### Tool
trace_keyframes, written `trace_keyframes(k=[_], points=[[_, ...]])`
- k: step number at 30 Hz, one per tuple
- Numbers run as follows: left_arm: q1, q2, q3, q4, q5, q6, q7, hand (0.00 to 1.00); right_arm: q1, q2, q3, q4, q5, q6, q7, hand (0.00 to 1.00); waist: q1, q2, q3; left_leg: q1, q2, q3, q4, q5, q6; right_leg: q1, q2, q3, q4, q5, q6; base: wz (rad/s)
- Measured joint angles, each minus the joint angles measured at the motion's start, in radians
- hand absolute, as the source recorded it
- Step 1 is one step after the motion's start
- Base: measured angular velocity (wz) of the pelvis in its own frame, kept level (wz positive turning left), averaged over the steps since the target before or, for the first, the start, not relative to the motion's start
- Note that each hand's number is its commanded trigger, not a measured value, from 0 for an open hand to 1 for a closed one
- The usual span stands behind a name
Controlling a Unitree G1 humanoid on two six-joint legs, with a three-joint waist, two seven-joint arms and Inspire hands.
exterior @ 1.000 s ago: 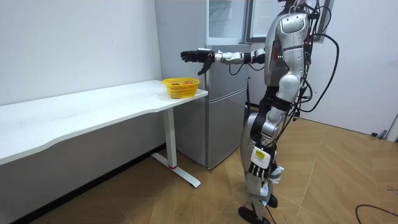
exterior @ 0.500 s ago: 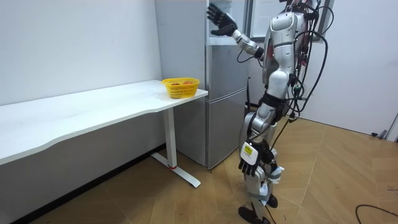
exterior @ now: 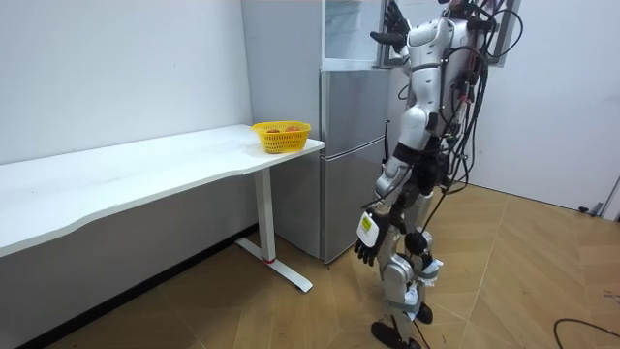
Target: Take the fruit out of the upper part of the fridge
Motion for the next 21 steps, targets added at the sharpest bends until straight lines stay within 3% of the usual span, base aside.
trace_keyframes(k=[3,8,14,21], points=[[0.003,0.0,0.001,0.0,0.0,0.002,0.002,0.0,0.04,0.0,-0.018,0.047,0.113,0.009,0.032,0.0,-0.019,0.002,0.0007,-0.013,0.0,0.001,0.0,0.0,0.0,-0.014,0.002,0.001,0.003,0.002,0.0,0.0],[0.012,0.0,0.001,0.002,-0.002,0.002,0.009,0.0,0.075,0.0,-0.034,0.196,0.28,0.021,0.072,0.0,-0.021,0.016,0.0014,-0.013,0.003,0.024,0.002,0.0,0.0,-0.026,0.001,0.028,0.008,0.004,-0.001,-0.13],[0.014,-0.005,0.024,0.002,0.0,0.002,0.029,0.0,0.174,0.0,-0.035,0.341,0.464,0.084,0.141,0.0,-0.02,0.025,0.0016,-0.014,0.003,0.026,0.001,0.0,0.0,-0.025,0.001,0.028,0.004,0.004,-0.001,-0.02],[0.032,-0.008,0.047,-0.02,-0.001,0.02,0.043,0.0,0.227,0.004,-0.046,0.393,0.601,0.085,0.163,0.0,-0.017,0.025,0.0002,0.001,0.003,0.028,0.0,0.0,0.0,-0.009,0.002,0.04,-0.014,0.003,0.0,-0.02]])
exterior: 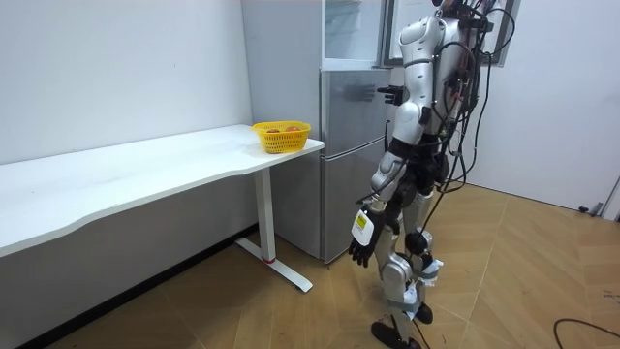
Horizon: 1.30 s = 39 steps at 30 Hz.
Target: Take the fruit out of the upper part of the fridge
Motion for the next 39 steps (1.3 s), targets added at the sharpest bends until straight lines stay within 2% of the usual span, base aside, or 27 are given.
trace_keyframes(k=[3,10,12,15,19,21,24,27,30,34,39], points=[[0.005,-0.004,0.026,-0.008,0.0,0.0,0.0,0.0,0.003,0.017,-0.016,0.033,0.087,-0.001,0.007,0.0,-0.004,0.001,0.0,-0.001,0.0,0.003,0.0,0.0,0.0,-0.001,0.0,-0.001,-0.001,0.0,0.0,-0.01],[0.039,-0.007,0.037,-0.061,-0.001,-0.001,0.003,0.0,0.0,0.017,-0.092,0.104,0.253,-0.001,-0.009,0.0,-0.013,0.003,-0.0018,-0.003,-0.001,-0.001,0.0,0.0,0.0,-0.002,-0.001,-0.002,0.002,-0.001,0.001,0.01],[0.045,-0.007,0.037,-0.07,-0.001,0.0,0.003,0.0,-0.007,0.018,-0.119,0.111,0.337,-0.001,-0.027,0.0,-0.023,-0.001,0.0004,-0.003,-0.001,-0.008,0.0,0.0,0.0,-0.002,-0.001,-0.003,0.002,-0.001,0.001,0.03],[0.051,-0.013,0.064,-0.088,0.0,0.0,0.001,0.0,-0.028,0.016,-0.187,0.145,0.458,-0.002,-0.039,0.0,-0.031,-0.006,0.0002,-0.005,-0.001,-0.01,0.0,0.0,0.0,-0.001,-0.001,-0.014,0.003,-0.001,0.001,0.04],[0.065,-0.016,0.114,-0.103,0.001,0.004,-0.005,0.0,-0.094,-0.003,-0.292,0.258,0.478,0.003,-0.068,0.0,-0.057,-0.022,-0.0004,-0.009,-0.001,-0.012,0.001,0.0,0.0,0.0,-0.002,-0.014,0.003,-0.001,0.001,0.05],[0.075,-0.013,0.118,-0.115,-0.001,0.018,-0.004,0.0,-0.115,-0.032,-0.305,0.307,0.48,0.011,-0.084,0.0,-0.063,-0.029,0.0009,-0.009,-0.001,-0.011,0.0,0.0,0.0,0.0,-0.002,-0.014,0.001,-0.001,0.001,0.0],[0.08,-0.002,0.114,-0.128,-0.01,0.02,0.009,0.0,-0.165,-0.093,-0.309,0.428,0.492,0.029,-0.137,0.0,-0.082,-0.049,0.0019,-0.017,-0.001,-0.011,0.0,0.0,0.0,-0.004,-0.003,-0.019,0.001,-0.002,0.001,0.03],[0.081,0.003,0.115,-0.143,-0.01,0.025,0.01,0.0,-0.175,-0.101,-0.346,0.437,0.521,0.042,-0.158,0.0,-0.084,-0.057,0.0009,-0.026,-0.001,-0.011,0.0,0.0,0.0,-0.015,-0.004,-0.026,0.002,-0.003,0.002,0.05],[0.086,0.007,0.121,-0.163,-0.01,0.045,0.009,0.0,-0.216,-0.127,-0.42,0.497,0.609,0.061,-0.184,0.0,-0.092,-0.062,0.0009,-0.032,-0.002,-0.016,0.0,0.0,0.0,-0.019,-0.003,-0.027,0.002,-0.001,0.001,0.03],[0.087,0.008,0.125,-0.171,-0.01,0.063,0.009,0.0,-0.248,-0.143,-0.453,0.523,0.632,0.063,-0.217,0.0,-0.09,-0.062,0.0007,-0.031,-0.002,-0.017,-0.005,0.001,0.0,-0.018,0.0,-0.029,0.01,-0.001,0.001,-0.02],[0.088,0.008,0.146,-0.188,-0.01,0.068,0.009,0.0,-0.291,-0.2,-0.471,0.609,0.657,0.079,-0.247,0.0,-0.09,-0.07,0.0033,-0.026,-0.001,-0.013,-0.008,0.001,0.0,-0.017,-0.001,-0.028,0.014,-0.001,0.001,0.0]])
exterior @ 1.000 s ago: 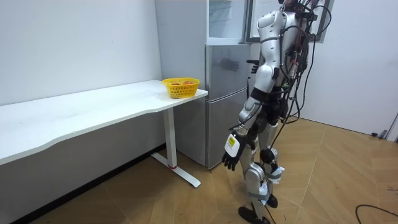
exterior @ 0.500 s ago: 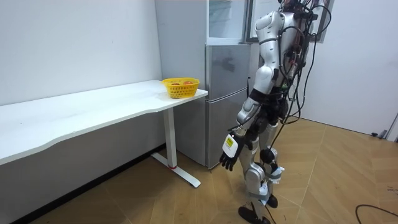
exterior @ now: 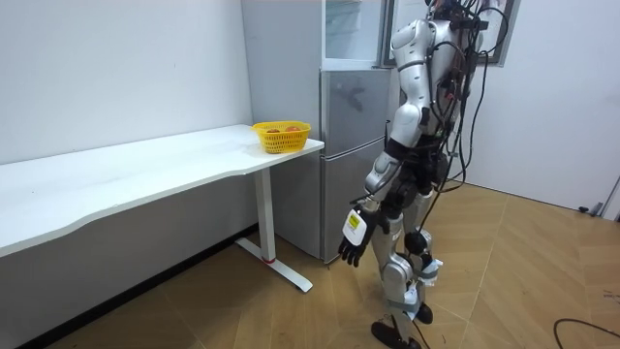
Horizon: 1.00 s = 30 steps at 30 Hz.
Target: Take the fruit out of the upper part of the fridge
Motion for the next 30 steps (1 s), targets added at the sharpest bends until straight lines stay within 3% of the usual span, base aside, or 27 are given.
trace_keyframes(k=[5,12,17,23,30], points=[[0.001,0.003,0.038,-0.009,-0.013,0.01,0.001,0.0,-0.02,-0.048,-0.036,0.085,0.08,0.006,-0.032,0.0,0.001,-0.024,0.0006,0.001,-0.001,0.002,0.001,0.0,0.0,-0.001,0.001,0.003,-0.014,-0.002,0.001,0.01],[0.003,0.013,0.108,-0.006,-0.022,0.01,0.0,0.0,-0.087,-0.147,-0.101,0.166,0.103,0.005,-0.052,0.0,-0.02,-0.029,0.0004,-0.001,0.0,0.009,-0.001,0.0,0.0,-0.002,0.006,0.012,-0.011,-0.001,0.001,-0.01],[0.002,0.029,0.11,-0.006,-0.02,0.01,0.0,0.0,-0.099,-0.198,-0.112,0.166,0.116,0.004,-0.062,0.0,-0.024,-0.036,-0.0026,0.003,0.003,0.009,-0.006,0.0,0.0,0.002,0.011,0.014,-0.009,0.001,-0.002,-0.03],[0.002,0.028,0.116,0.003,-0.018,0.011,0.001,0.0,-0.158,-0.243,-0.151,0.207,0.148,0.004,-0.061,0.0,-0.044,-0.041,-0.001,0.007,0.003,0.011,-0.007,0.0,0.0,0.0,0.011,0.018,-0.007,0.001,-0.002,-0.01],[0.013,0.027,0.127,0.009,-0.019,0.015,0.001,0.0,-0.233,-0.247,-0.15,0.233,0.165,0.006,-0.062,0.0,-0.067,-0.038,-0.005,-0.007,0.002,0.014,0.0,0.0,0.0,-0.02,0.012,0.026,-0.012,0.0,-0.001,-0.01]])
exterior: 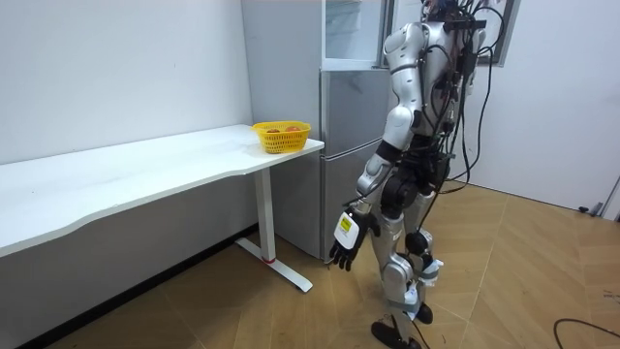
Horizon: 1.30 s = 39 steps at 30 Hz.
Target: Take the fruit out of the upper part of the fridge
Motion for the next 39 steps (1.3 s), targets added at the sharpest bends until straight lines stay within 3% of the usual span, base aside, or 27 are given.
trace_keyframes(k=[11,16,19,22,25,28,30,32,35,39], points=[[0.012,-0.004,0.0,0.001,0.001,-0.001,-0.003,0.0,-0.054,-0.001,0.014,0.002,-0.035,0.001,0.014,0.0,-0.013,0.008,-0.0043,-0.001,0.001,0.0,-0.001,0.0,0.0,0.002,-0.001,-0.005,0.016,0.0,-0.002,-0.01],[0.011,-0.004,0.0,0.0,-0.001,0.0,-0.013,0.0,-0.061,-0.001,0.058,-0.023,-0.153,0.015,0.02,0.0,-0.012,0.005,-0.0031,-0.001,0.0,-0.001,-0.003,0.001,-0.001,-0.001,-0.001,-0.002,0.02,0.0,-0.002,0.0],[0.004,0.002,0.0,0.001,-0.001,-0.003,-0.027,0.0,-0.06,-0.001,0.106,-0.044,-0.296,0.044,-0.002,0.0,-0.012,0.006,-0.0027,0.0,0.0,0.005,-0.003,0.001,-0.002,-0.016,-0.001,0.008,0.037,-0.002,-0.004,-0.14],[0.004,-0.002,-0.002,0.006,-0.001,-0.006,-0.032,0.0,-0.054,-0.001,0.17,-0.095,-0.444,0.099,-0.035,0.0,-0.01,0.008,-0.0013,0.001,0.001,0.031,-0.002,0.003,-0.004,-0.035,0.001,0.032,0.064,-0.006,-0.007,-0.27],[0.004,-0.004,-0.002,0.006,-0.002,-0.027,-0.029,0.0,0.053,0.003,0.247,-0.267,-0.546,0.143,-0.081,0.0,0.003,0.011,0.0004,0.003,0.0,0.043,-0.003,0.005,-0.007,-0.057,0.001,0.049,0.09,-0.016,-0.012,-0.27],[0.0,-0.005,-0.007,0.024,-0.001,-0.042,-0.027,0.0,0.152,0.075,0.288,-0.481,-0.632,0.152,-0.121,0.0,0.014,0.015,0.0028,0.011,0.001,0.044,-0.002,0.013,-0.016,-0.06,0.002,0.059,0.103,-0.021,-0.02,-0.24],[-0.006,-0.01,-0.017,0.029,-0.001,-0.067,-0.027,0.0,0.215,0.159,0.284,-0.633,-0.702,0.151,-0.139,0.0,0.015,0.019,0.0056,0.019,0.006,0.044,0.002,0.014,-0.016,-0.057,0.003,0.061,0.105,-0.022,-0.024,-0.04],[-0.011,-0.016,-0.029,0.029,-0.002,-0.084,-0.028,0.0,0.255,0.196,0.283,-0.715,-0.73,0.15,-0.142,0.0,0.015,0.024,0.0091,0.019,0.008,0.044,0.003,0.015,-0.019,-0.064,0.004,0.06,0.106,-0.022,-0.024,0.0],[-0.024,-0.021,-0.047,0.047,-0.001,-0.117,-0.029,0.0,0.288,0.222,0.286,-0.783,-0.763,0.149,-0.145,0.0,0.024,0.032,0.0141,0.017,0.007,0.045,0.003,0.016,-0.021,-0.073,0.008,0.062,0.119,-0.026,-0.018,0.0],[-0.026,-0.02,-0.053,0.07,-0.001,-0.135,-0.03,0.0,0.359,0.224,0.304,-0.839,-0.861,0.148,-0.148,0.0,0.049,0.04,0.0155,0.001,0.007,0.049,0.013,0.016,-0.021,-0.09,0.005,0.069,0.124,-0.023,-0.015,-0.05]])
